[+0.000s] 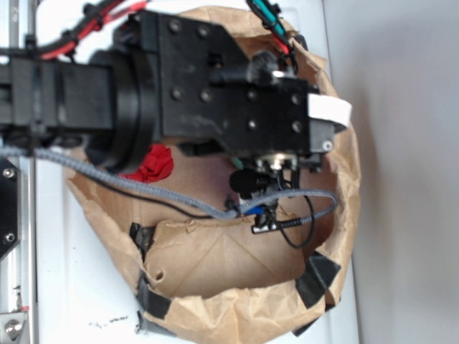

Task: Grab the green ball.

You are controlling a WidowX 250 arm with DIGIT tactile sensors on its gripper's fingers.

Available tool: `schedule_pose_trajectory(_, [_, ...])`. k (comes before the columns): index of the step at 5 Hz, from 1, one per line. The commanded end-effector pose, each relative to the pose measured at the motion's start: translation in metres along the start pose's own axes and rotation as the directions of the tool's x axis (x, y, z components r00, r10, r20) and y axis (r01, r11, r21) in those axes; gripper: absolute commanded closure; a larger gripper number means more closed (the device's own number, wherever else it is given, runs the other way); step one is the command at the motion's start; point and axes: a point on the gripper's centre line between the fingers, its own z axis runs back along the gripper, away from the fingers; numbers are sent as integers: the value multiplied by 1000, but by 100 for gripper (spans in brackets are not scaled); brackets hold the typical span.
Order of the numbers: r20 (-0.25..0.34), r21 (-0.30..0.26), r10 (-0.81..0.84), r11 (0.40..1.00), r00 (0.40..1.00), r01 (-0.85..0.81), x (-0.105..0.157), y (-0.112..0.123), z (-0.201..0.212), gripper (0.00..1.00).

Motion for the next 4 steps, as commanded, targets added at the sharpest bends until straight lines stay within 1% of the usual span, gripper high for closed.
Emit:
schedule_pose_trajectory(1, [22,19,70,997,997,-71,17,22,-14,0])
schedule_pose_trajectory(2, [46,50,80,995,996,-82,21,16,-26,0])
schedule_pose_trajectory(3, [49,66,92,993,995,-96,15,11,-39,100])
schedule_pose_trajectory(4, [72,75,106,991,992,-112,7,9,-36,100])
